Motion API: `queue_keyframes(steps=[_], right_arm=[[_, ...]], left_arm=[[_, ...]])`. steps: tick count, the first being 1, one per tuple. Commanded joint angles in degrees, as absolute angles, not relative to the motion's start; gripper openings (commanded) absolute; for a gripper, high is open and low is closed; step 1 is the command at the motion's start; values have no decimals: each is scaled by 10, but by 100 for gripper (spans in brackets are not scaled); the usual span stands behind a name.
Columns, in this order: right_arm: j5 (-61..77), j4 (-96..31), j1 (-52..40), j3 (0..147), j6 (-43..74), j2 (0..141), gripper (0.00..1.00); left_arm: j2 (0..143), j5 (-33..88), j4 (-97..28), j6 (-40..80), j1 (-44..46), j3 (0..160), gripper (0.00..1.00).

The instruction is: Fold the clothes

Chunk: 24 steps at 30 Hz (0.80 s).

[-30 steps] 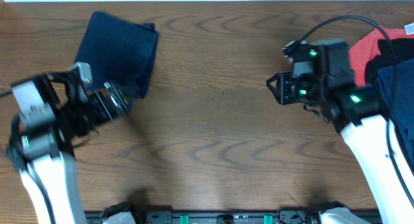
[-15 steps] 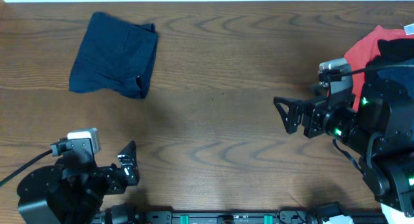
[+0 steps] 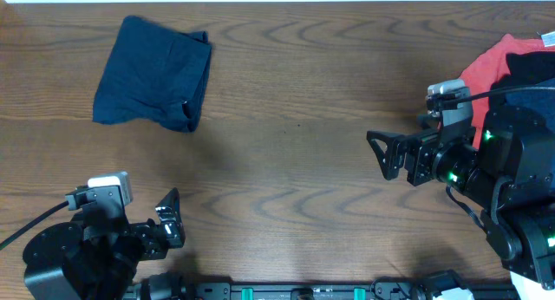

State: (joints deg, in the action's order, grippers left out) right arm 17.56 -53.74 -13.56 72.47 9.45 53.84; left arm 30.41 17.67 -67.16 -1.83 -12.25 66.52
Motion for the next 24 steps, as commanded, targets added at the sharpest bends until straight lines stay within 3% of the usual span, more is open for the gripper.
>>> queue_keyframes(steps=[1,8,13,24], right_arm=[[110,-529,-131,728,64,520,99],[77,-358,-129,582,-72,388,99],[79,-250,-112,395,-74,256,99],[96,-184,-113,150,-40,34,99]], left_arm=[[302,173,-673,-28,-120,666,98],[302,173,-673,-28,-120,666,98],[302,173,-673,-28,-120,666,98],[302,173,-673,-28,-120,666,98]])
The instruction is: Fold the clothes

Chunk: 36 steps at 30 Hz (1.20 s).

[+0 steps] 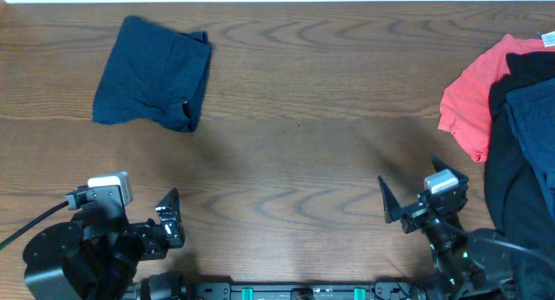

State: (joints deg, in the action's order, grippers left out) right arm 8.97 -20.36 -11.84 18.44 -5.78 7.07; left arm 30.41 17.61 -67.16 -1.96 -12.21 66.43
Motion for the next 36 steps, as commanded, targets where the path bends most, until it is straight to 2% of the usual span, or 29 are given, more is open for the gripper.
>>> queue_keyframes(steps=[1,10,36], right_arm=[[96,-165,-113,131,-32,22,99],[133,-32,-113,6,-21,3,99],[148,-28,-113,3,-22,3,99]], left_arm=[[302,173,-673,-28,-120,666,98],[302,173,-673,-28,-120,666,98],[302,173,-673,-28,-113,666,98]])
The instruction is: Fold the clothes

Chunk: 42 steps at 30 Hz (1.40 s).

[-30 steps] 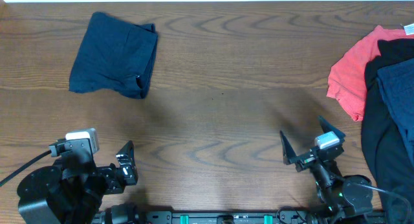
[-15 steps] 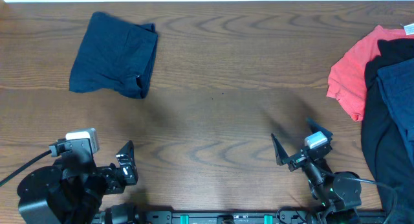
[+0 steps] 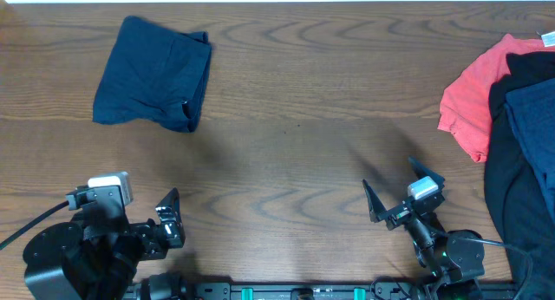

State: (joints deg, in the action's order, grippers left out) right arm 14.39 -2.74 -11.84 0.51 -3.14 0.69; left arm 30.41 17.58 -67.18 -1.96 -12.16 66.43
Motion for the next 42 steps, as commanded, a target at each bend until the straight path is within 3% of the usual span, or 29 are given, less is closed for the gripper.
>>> queue_keyframes(steps=[1,13,26,42], right_arm=[[148,-28,-113,3,-22,3,99],[148,-28,-113,3,-22,3,99],[148,-28,-113,3,-22,3,99],[148,-28,-113,3,-22,4,99]], left_arm=[[302,173,-673,-28,-110,666,98],[301,174,-657,-27,-102,659,98],[139,172,-262,-28,-9,387,98],[1,168,-127,-28,-8,188,98]])
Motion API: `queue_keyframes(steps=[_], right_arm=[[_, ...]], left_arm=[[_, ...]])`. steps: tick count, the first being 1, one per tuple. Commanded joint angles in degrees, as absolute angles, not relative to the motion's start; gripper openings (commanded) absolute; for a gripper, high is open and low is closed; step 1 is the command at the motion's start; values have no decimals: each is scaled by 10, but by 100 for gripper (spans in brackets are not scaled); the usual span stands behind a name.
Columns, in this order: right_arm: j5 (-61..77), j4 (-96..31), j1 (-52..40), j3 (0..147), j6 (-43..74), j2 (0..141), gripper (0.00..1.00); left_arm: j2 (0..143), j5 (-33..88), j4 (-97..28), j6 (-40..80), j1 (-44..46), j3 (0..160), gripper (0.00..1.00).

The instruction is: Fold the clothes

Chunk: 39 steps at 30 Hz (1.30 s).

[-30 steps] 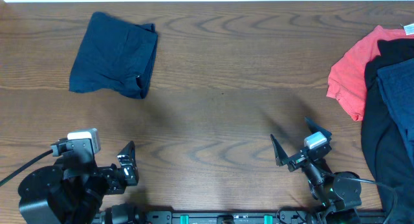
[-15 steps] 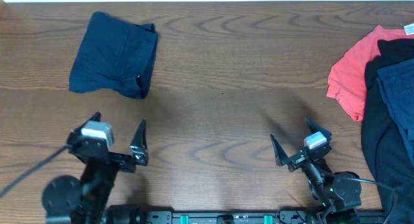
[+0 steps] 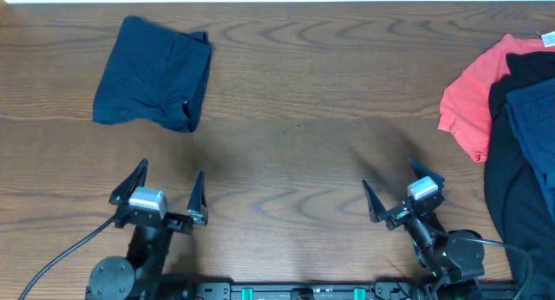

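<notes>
A folded dark blue garment (image 3: 153, 72) lies at the table's far left. A pile of unfolded clothes sits at the right edge: a red shirt (image 3: 473, 99) under dark navy and black pieces (image 3: 525, 153). My left gripper (image 3: 168, 184) stands open near the front edge at left, fingers spread and holding nothing. My right gripper (image 3: 401, 184) is open too, near the front edge at right, a short way left of the pile.
The brown wooden table (image 3: 295, 118) stretches between the folded garment and the pile. Both arm bases sit at the front edge.
My left arm has changed pose: its gripper was turned sideways low at the front left corner, and now it stands upright with both fingers spread, further right. The right arm has not moved.
First my right gripper hovered open beside the red shirt at the pile, while the left rested at the front left corner. Then the right gripper was back near the front edge, and shifted slightly left. Now the left gripper has also come to an upright open pose.
</notes>
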State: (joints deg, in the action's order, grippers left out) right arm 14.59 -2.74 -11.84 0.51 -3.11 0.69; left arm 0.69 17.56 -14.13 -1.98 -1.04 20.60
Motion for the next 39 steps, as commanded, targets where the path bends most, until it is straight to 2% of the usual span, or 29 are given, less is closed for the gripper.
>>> queue_keyframes(steps=[1,10,25,39], right_arm=[[148,-28,-113,3,-22,4,99],[148,-28,-113,3,-22,4,99],[148,-28,-113,3,-22,4,99],[148,-28,-113,3,-22,4,99]], left_arm=[[1,169,-114,-28,-8,176,98],[1,173,-23,-27,-8,72,98],[1,173,-21,-28,-8,2,98],[2,173,-23,-28,-8,2,98]])
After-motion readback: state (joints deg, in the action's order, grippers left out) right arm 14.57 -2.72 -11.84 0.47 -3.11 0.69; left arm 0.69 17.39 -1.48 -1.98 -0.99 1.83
